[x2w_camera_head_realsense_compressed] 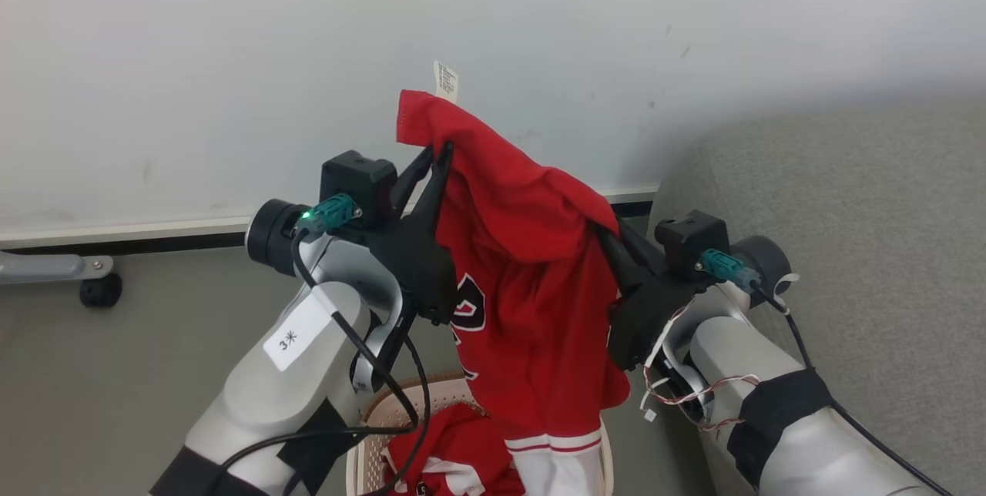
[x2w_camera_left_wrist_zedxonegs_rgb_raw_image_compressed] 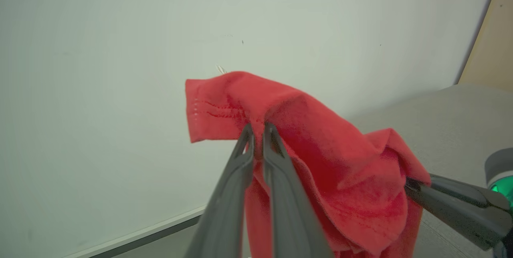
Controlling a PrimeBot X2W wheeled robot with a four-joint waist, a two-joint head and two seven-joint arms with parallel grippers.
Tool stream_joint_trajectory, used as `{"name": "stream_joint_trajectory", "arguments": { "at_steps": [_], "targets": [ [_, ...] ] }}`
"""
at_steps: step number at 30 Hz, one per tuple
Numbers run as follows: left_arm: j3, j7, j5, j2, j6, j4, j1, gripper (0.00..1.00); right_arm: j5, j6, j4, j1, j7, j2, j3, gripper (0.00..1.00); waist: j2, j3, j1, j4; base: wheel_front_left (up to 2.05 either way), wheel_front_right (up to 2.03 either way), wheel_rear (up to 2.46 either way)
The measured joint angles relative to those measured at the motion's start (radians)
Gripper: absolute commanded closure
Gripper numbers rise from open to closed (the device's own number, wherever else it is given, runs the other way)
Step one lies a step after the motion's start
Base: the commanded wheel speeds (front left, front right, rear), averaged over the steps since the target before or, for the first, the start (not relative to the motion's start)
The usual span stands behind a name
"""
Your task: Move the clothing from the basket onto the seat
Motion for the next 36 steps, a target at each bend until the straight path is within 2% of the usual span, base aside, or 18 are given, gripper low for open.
{"name": "stream_joint_trajectory", "arguments": {
  "at_steps": [10, 16, 26, 36],
  "targets": [
    [0.045, -0.086, -0.024, 0.057, 0.016, 0.021, 0.112, 0.00, -0.008, 0.001, -0.051, 0.002, 0.000, -0.079, -0.048, 1.00, 0.0000, -0.007, 0.0000, -0.084, 0.00, 0.00, 0.00],
    [0.044, -0.105, -0.038, 0.061, 0.014, 0.012, 0.180, 0.00, -0.020, -0.001, -0.094, 0.021, 0.000, -0.114, -0.058, 1.00, 0.0000, -0.017, -0.0001, -0.124, 0.00, 0.00, 0.00],
    [0.004, -0.131, -0.037, 0.080, -0.021, -0.054, 0.336, 0.00, -0.057, -0.018, -0.209, 0.103, 0.000, -0.159, -0.059, 1.00, 0.0000, -0.040, -0.0002, -0.216, 0.00, 0.00, 0.00],
    [-0.019, -0.141, -0.025, 0.073, -0.019, -0.132, 0.439, 0.00, -0.075, -0.034, -0.342, 0.154, 0.000, -0.207, -0.062, 1.00, -0.0001, -0.057, -0.0002, -0.323, 0.00, 0.00, 0.00]
  ]
}}
